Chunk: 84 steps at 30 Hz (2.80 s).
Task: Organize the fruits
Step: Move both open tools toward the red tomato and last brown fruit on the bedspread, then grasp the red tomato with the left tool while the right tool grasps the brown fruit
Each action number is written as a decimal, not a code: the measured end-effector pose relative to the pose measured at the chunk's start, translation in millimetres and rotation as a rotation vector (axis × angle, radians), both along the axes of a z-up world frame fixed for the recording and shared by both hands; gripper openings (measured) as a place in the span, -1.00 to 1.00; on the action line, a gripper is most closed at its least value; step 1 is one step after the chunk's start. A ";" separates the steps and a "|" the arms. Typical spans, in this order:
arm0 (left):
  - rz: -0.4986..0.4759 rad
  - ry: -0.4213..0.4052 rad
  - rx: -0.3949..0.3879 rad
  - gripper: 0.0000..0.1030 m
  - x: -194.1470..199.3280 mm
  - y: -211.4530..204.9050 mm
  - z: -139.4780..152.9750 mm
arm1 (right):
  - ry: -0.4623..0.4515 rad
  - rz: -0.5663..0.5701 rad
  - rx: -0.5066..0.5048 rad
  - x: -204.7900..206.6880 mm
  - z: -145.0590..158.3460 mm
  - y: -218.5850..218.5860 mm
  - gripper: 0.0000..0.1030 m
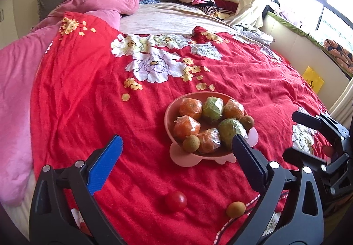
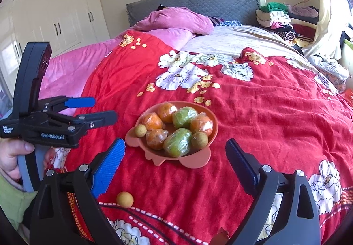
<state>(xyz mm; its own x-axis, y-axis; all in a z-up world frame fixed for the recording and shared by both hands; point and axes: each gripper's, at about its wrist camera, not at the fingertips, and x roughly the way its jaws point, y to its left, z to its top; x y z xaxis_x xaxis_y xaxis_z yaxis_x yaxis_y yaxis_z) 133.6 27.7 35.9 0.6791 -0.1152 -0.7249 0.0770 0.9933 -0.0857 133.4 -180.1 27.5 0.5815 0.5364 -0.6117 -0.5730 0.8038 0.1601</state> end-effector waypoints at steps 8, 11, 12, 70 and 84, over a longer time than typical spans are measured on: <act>0.027 0.004 0.004 0.81 -9.9 13.4 -1.3 | 0.009 0.031 -0.032 -13.7 -7.9 11.2 0.81; 0.036 0.005 0.006 0.81 -14.2 16.3 -2.5 | 0.014 0.038 -0.037 -16.9 -9.8 13.9 0.81; 0.037 0.008 0.006 0.81 -15.2 17.1 -3.4 | 0.015 0.042 -0.039 -18.1 -10.5 15.0 0.81; -0.088 0.154 0.028 0.06 -40.7 -0.4 -59.3 | 0.175 0.181 -0.114 -44.7 -79.2 48.8 -0.38; -0.111 0.190 0.034 -0.61 -22.4 -1.6 -75.3 | 0.188 0.191 -0.079 -44.5 -74.0 44.8 -0.50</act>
<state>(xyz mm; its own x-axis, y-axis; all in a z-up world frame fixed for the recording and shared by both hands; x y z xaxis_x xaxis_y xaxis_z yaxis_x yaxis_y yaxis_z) 111.2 26.1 -39.4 0.5147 -0.1550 -0.8432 0.1715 0.9823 -0.0758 88.9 -135.3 -46.5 0.3467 0.5717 -0.7437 -0.6817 0.6981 0.2188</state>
